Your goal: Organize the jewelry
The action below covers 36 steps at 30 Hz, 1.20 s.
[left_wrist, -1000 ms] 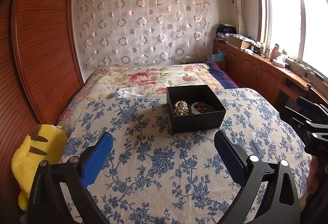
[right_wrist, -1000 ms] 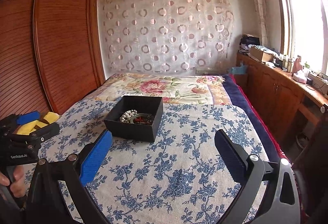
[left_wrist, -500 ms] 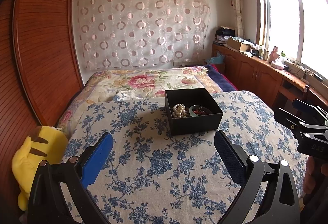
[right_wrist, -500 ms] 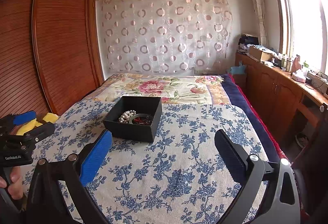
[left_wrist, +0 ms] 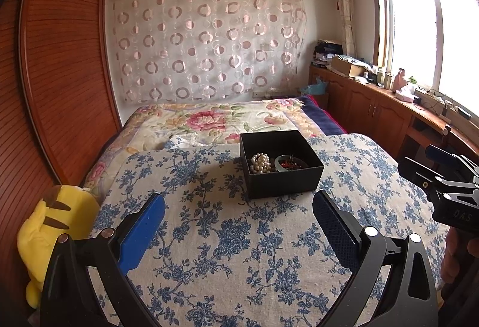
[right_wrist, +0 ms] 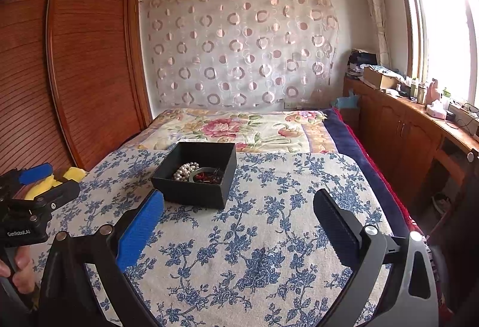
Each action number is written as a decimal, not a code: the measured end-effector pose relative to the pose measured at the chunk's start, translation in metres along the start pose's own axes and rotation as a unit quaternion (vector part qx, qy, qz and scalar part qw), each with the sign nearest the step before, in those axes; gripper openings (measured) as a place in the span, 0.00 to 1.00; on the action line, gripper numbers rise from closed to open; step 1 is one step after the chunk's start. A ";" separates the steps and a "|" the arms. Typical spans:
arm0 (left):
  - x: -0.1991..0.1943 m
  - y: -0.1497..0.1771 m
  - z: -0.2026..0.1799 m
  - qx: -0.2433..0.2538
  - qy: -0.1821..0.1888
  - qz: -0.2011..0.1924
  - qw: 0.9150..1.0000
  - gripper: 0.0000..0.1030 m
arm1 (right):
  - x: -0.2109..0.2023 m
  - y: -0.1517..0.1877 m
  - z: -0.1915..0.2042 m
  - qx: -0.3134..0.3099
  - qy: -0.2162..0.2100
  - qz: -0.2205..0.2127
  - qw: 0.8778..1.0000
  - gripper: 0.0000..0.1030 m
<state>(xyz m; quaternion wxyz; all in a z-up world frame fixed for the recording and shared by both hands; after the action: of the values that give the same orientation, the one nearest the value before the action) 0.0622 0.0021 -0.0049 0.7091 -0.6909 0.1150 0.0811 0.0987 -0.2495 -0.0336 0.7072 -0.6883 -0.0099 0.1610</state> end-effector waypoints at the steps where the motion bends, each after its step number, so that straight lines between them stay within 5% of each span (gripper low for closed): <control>1: 0.000 0.000 0.000 0.000 0.000 0.000 1.000 0.93 | 0.000 0.000 0.000 -0.001 0.000 0.000 1.000 0.98; 36: -0.007 -0.007 -0.003 0.000 0.004 -0.006 1.000 0.93 | -0.002 -0.003 0.004 -0.001 0.004 -0.004 1.000 0.98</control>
<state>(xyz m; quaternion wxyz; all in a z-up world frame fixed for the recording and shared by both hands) 0.0571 -0.0012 0.0042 0.7092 -0.6919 0.1135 0.0738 0.0967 -0.2460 -0.0306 0.7072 -0.6897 -0.0103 0.1552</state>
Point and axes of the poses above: each gripper's, at about its wrist camera, not at the fingertips, and x roughly the way its jaws point, z to its left, y to its underside, the point moved 2 cm from there along x, roughly the way its jaws point, and after that the axes turned 15 degrees about -z, right-handed, at the moved point
